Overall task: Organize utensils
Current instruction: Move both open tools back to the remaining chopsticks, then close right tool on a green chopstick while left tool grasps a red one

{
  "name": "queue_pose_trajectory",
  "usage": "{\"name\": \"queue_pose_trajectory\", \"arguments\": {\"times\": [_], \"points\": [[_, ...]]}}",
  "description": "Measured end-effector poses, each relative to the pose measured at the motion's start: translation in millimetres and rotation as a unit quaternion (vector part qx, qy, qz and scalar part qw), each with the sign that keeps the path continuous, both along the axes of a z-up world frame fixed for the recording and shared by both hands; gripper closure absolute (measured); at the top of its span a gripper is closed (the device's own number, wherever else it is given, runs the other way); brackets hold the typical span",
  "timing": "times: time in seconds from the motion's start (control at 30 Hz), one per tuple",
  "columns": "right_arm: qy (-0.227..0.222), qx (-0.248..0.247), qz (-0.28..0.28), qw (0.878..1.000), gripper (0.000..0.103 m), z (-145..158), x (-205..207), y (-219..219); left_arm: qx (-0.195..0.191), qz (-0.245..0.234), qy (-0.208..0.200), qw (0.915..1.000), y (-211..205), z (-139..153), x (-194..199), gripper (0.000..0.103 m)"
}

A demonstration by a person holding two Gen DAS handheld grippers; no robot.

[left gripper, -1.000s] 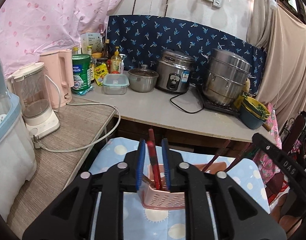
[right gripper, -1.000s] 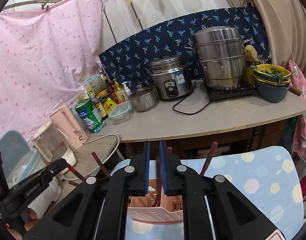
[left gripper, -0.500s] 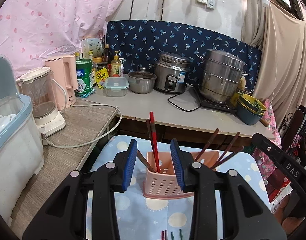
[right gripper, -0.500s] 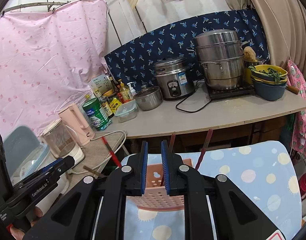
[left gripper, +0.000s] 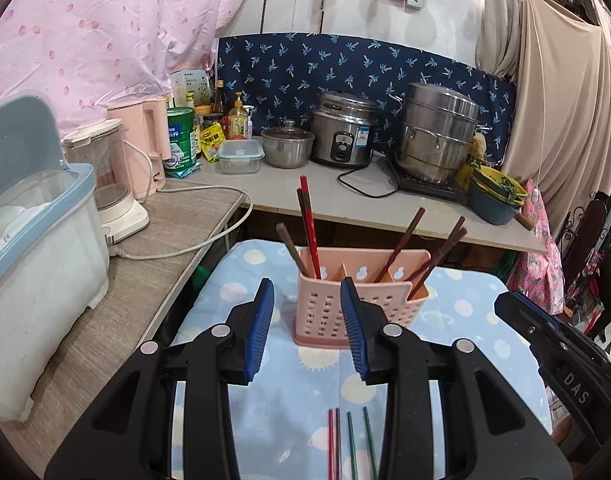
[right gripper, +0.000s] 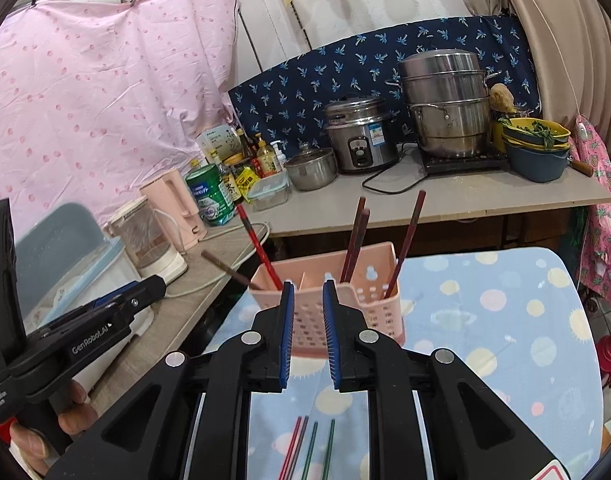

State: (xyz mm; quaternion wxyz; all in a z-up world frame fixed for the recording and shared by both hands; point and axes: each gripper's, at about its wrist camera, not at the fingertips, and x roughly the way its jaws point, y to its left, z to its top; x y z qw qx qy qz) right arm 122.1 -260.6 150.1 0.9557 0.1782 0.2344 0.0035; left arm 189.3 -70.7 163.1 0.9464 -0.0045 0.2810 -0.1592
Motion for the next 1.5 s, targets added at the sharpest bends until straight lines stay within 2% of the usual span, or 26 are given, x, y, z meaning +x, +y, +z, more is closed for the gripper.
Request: {"name": "queue_pose_trajectory", "arguments": {"times": [0.63, 0.97, 1.13, 1.5], "points": [[0.046, -0.01, 0.009, 0.999, 0.087, -46, -56, 27, 0.04, 0.004, 0.056, 0.9976, 18, -61, -54, 0.07], [0.119, -0.038, 0.028, 0.992, 0.087, -112, -94, 54, 0.065, -0.001, 0.114, 0.9913, 29, -120, -78, 0.07], [0.153, -0.029, 0.034, 0.987, 0.087, -145, -111, 60, 0.075, -0.005, 0.14, 0.9873, 33, -148, -91, 0.07], [0.184, -0.029, 0.046, 0.981, 0.087, -173, -130, 77, 0.084, -0.017, 0.164, 0.9827, 34, -172, -111, 0.07]]}}
